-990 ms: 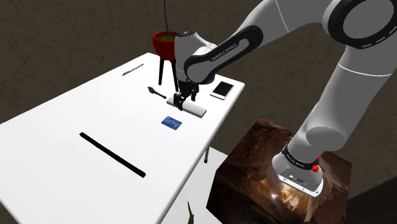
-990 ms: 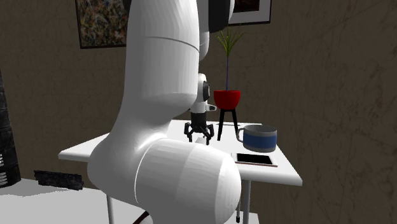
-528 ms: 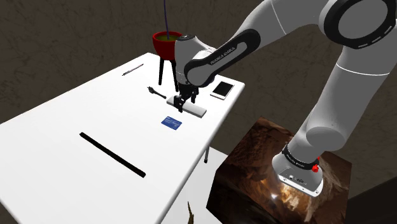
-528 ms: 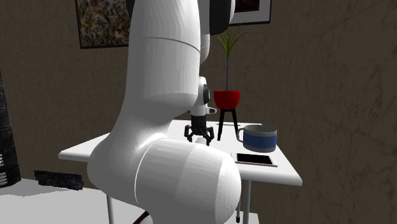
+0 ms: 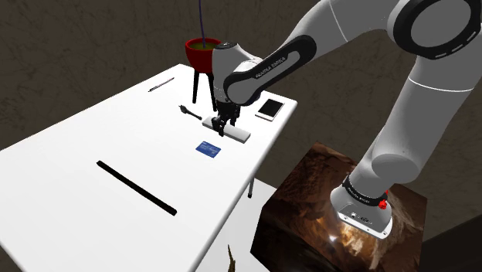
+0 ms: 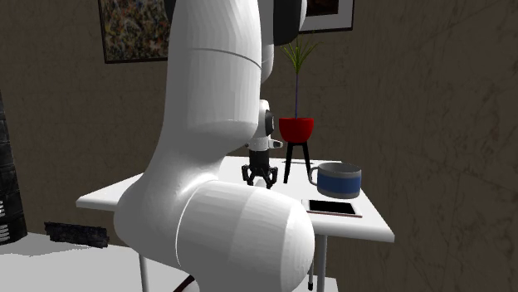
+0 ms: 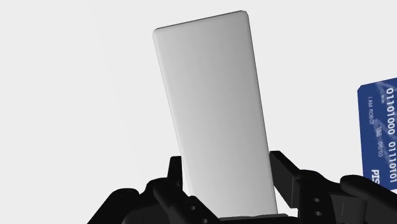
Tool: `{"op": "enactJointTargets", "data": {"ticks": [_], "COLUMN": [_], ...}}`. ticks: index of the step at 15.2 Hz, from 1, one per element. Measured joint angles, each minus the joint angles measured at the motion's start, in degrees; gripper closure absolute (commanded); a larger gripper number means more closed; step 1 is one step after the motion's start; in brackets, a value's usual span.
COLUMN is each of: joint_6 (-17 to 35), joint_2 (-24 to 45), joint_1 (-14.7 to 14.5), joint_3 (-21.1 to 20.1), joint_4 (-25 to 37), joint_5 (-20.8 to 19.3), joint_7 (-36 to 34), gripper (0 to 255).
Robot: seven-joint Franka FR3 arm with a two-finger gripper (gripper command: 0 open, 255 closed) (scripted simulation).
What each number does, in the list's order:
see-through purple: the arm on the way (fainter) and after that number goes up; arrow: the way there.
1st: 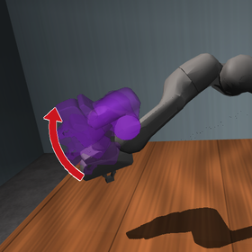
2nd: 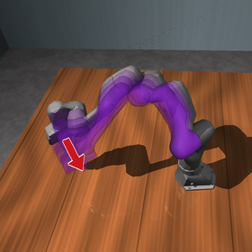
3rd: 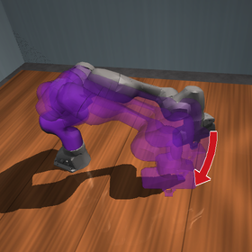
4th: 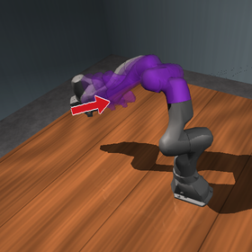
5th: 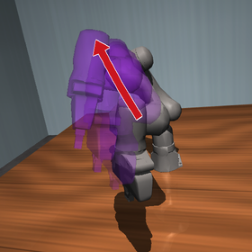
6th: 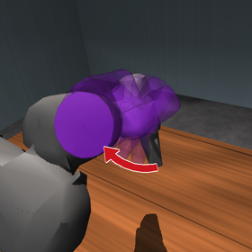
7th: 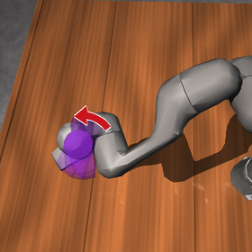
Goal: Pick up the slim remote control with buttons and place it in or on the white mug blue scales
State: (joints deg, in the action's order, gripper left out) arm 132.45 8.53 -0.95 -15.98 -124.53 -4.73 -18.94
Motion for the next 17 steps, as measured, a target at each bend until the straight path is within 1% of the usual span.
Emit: {"op": "enactJointTargets", "data": {"ticks": [6,17], "joint_6": [-0.28,-7.76], "joint_2": [-0.17,-4.73], "joint_1": [0.03,0.37], "joint_3": [-0.01,-0.22], "joint_4": [0.07,3.21], "joint_5": [0.09,2.07], "joint_7": [0.08,1.67], "gripper": [255,255]}}
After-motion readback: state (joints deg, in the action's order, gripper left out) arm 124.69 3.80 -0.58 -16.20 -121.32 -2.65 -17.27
